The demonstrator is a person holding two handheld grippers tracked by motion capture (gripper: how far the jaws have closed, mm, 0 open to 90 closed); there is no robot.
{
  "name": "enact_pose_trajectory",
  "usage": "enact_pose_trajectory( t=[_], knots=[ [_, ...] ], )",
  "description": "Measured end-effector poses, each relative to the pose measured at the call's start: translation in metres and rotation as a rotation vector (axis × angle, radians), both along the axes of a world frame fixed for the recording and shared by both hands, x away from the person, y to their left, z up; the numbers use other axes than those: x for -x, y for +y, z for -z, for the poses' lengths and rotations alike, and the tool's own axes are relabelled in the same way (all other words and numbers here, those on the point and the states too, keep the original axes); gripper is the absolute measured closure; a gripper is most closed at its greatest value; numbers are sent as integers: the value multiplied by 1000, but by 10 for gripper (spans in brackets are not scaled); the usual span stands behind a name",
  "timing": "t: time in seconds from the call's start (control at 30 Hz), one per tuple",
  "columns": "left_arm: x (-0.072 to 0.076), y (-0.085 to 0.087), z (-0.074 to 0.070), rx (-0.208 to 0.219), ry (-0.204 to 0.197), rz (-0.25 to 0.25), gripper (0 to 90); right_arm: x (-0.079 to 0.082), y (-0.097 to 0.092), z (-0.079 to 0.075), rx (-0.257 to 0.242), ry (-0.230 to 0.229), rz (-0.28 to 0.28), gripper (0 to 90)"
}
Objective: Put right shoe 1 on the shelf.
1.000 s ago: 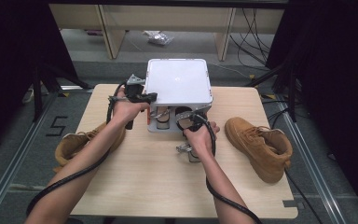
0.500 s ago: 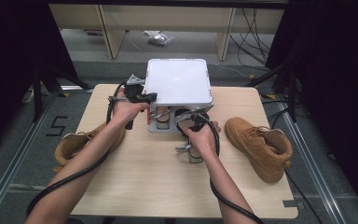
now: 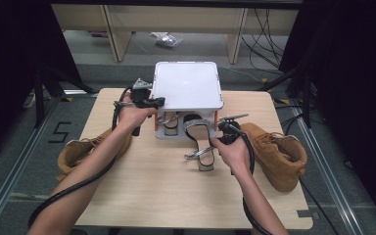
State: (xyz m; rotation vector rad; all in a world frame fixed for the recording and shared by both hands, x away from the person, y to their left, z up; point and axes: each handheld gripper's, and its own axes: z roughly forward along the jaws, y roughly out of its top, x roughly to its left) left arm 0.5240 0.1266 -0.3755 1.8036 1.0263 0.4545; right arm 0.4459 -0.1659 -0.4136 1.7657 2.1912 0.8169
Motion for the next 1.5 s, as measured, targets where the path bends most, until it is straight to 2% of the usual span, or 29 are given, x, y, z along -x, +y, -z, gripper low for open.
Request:
enact_pose_trajectory(
  t=[0.03, 0.07, 0.1, 0.2, 0.23, 0.3, 0.33, 0.4, 0.47, 0.5, 0.6, 0.63, 0.67, 0.7, 0.8, 0.83, 0.87, 0.9, 0.97, 1.03, 1.13, 1.2, 1.23, 1.3, 1.43, 1.47, 1.5],
  knots=[
    [0, 0, 0, 0, 0, -1, 896, 2, -1, -1, -7, 8, 14, 675],
    [0, 0, 0, 1, 1, -1, 896, 6, -5, -2, 14, 10, 1, 745],
    [0, 0, 0, 2, 0, -1, 896, 6, -5, -2, 14, 10, 1, 745],
    [0, 0, 0, 0, 1, 0, 896, 12, -13, 2, 25, 25, -30, 823],
    [0, 0, 0, 0, 1, 1, 896, 14, -15, 4, 35, 39, -42, 846],
    [0, 0, 0, -2, 1, 1, 896, 19, -15, 8, 42, 72, -31, 875],
    [0, 0, 0, -3, 0, 0, 896, 20, -17, 10, 55, 78, -54, 882],
    [0, 0, 0, -5, -1, -1, 896, 27, -16, 23, 58, 132, -89, 900],
    [0, 0, 0, -5, -1, -1, 896, 28, -15, 25, 63, 137, -91, 900],
    [0, 0, 0, -5, -1, -2, 896, 31, -13, 29, 63, 157, -88, 900],
    [0, 1, -1, -23, 4, 3, 896, 36, -11, 40, 69, 190, -129, 900],
    [0, 0, -1, -22, 4, 2, 896, 37, -7, 43, 61, 226, -123, 900],
    [0, 0, -1, -22, 4, 2, 896, 38, -8, 46, 65, 210, -150, 900],
    [0, 0, -1, -23, 3, 2, 896, 39, -4, 48, 70, 236, -137, 900],
    [0, 0, -1, -21, 3, 1, 896, 41, 5, 51, 67, 237, -171, 900],
    [0, 0, -1, -18, -2, 2, 896, 40, 5, 53, 67, 205, -215, 900],
    [0, 0, -1, -18, -2, 2, 896, 40, 7, 54, 61, 207, -220, 900],
    [0, 0, -1, -17, -1, 3, 896, 42, 10, 52, 65, 241, -169, 900],
    [0, 0, -1, -25, 2, 4, 896, 41, 11, 55, 58, 219, -173, 900],
    [0, 0, -1, -24, 2, 4, 896, 41, 12, 54, 60, 214, -161, 900],
    [0, 1, -1, -23, 4, 4, 896, 40, 14, 56, 65, 188, -184, 900],
    [0, -1, -1, -14, 1, 0, 896, 40, 17, 56, 64, 206, -158, 900],
    [0, -1, -1, -14, 1, 0, 896, 40, 17, 56, 64, 206, -158, 900],
    [0, -1, -1, -15, 0, 0, 896, 39, 19, 58, 32, 208, -174, 900],
    [0, 0, -1, -27, 2, 5, 896, 38, 19, 59, 18, 215, -153, 900],
    [0, -1, -1, -17, 1, 0, 896, 37, 19, 60, 9, 201, -155, 900],
    [0, -1, -1, -15, 1, 0, 896, 37, 21, 59, 8, 210, -139, 900]
  ],
)
